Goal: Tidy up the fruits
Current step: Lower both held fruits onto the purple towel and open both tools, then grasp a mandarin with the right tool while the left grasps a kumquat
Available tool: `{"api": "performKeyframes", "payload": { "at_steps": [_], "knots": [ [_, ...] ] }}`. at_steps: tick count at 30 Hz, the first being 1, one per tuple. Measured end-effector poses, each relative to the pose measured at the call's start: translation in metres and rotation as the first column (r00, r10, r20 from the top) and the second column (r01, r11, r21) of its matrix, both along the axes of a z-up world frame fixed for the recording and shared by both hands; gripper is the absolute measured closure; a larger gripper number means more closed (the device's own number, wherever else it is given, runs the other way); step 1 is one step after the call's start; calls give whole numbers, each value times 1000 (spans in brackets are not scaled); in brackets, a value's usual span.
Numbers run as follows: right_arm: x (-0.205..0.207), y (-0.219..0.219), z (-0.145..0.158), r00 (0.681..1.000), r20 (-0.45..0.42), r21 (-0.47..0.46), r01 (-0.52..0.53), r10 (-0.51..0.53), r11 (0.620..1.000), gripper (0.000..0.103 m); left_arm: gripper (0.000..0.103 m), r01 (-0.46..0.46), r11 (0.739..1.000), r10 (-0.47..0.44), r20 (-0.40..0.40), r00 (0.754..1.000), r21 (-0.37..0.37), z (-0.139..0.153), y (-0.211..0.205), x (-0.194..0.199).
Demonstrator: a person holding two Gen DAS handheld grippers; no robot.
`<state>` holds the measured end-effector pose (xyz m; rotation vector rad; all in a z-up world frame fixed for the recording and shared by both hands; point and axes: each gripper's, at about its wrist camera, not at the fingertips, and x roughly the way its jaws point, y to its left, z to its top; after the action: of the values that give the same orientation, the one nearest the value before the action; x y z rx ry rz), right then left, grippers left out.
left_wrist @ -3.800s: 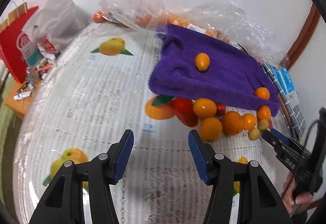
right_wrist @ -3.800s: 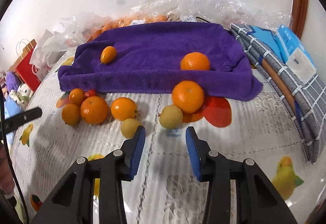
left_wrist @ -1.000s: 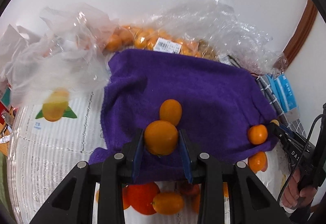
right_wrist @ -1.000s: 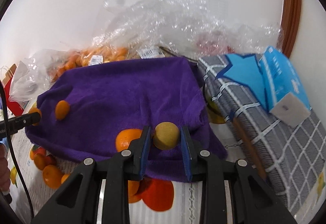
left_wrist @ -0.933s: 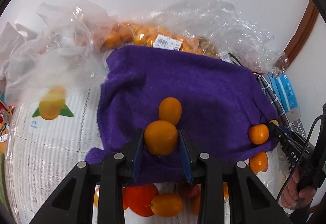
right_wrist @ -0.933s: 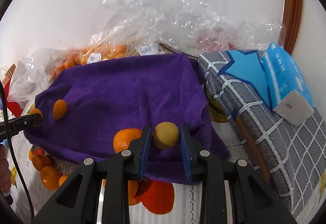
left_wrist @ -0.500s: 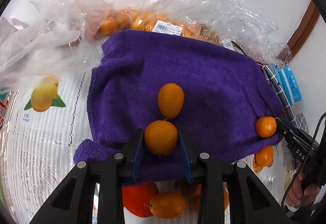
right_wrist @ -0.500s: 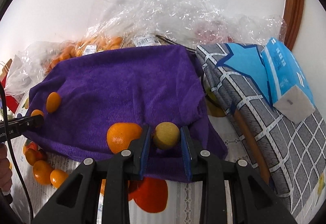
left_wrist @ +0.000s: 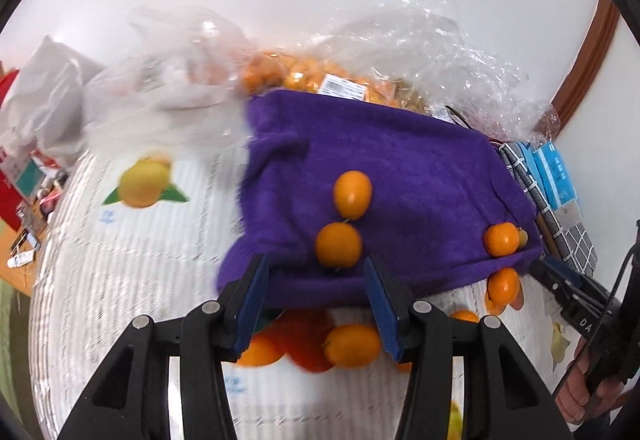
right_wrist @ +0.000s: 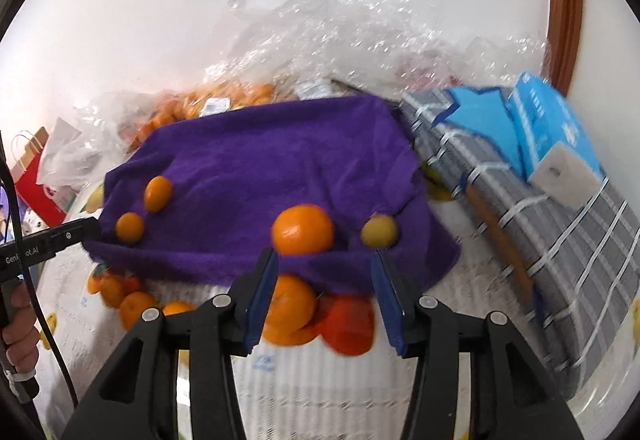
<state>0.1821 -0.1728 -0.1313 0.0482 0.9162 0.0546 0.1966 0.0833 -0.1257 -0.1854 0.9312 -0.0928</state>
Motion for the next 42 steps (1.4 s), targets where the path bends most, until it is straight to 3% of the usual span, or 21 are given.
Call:
{"api": "performKeyframes", "payload": {
  "at_steps": [7, 15, 17, 27, 29, 31, 42],
  "knots": [
    [-4, 19, -27, 998, -51, 30, -41, 43, 999, 55, 55, -13, 1000, 12, -29, 999, -18, -15, 18, -23],
    [4, 29, -49, 998, -47, -56, -51, 48, 997, 56, 54, 40, 998, -43, -65, 997, -51, -32, 3, -31],
    [2, 30, -47, 997, -42, -75, -64, 61, 995, 63, 54, 60, 997, -63, -66, 996, -51, -34, -6, -30],
    [-29, 3, -34, 999, -29, -76, -39, 37, 996, 63, 55, 89, 995, -93, -80, 992, -54, -47, -31, -21],
    [-36, -1, -32, 999, -32, -72, -27, 25, 997, 63, 68, 89, 995, -92, -73, 993, -56, -48, -33, -20],
    [-43, -5, -31, 999, -37, -71, -17, 15, 997, 63, 68, 94, 994, -98, -77, 992, -56, -48, -36, -19],
    [-59, -11, -5, 1000, 1, -49, 15, -15, 999, 63, 68, 56, 998, -57, -17, 998, -37, -7, -25, -45]
  ]
}}
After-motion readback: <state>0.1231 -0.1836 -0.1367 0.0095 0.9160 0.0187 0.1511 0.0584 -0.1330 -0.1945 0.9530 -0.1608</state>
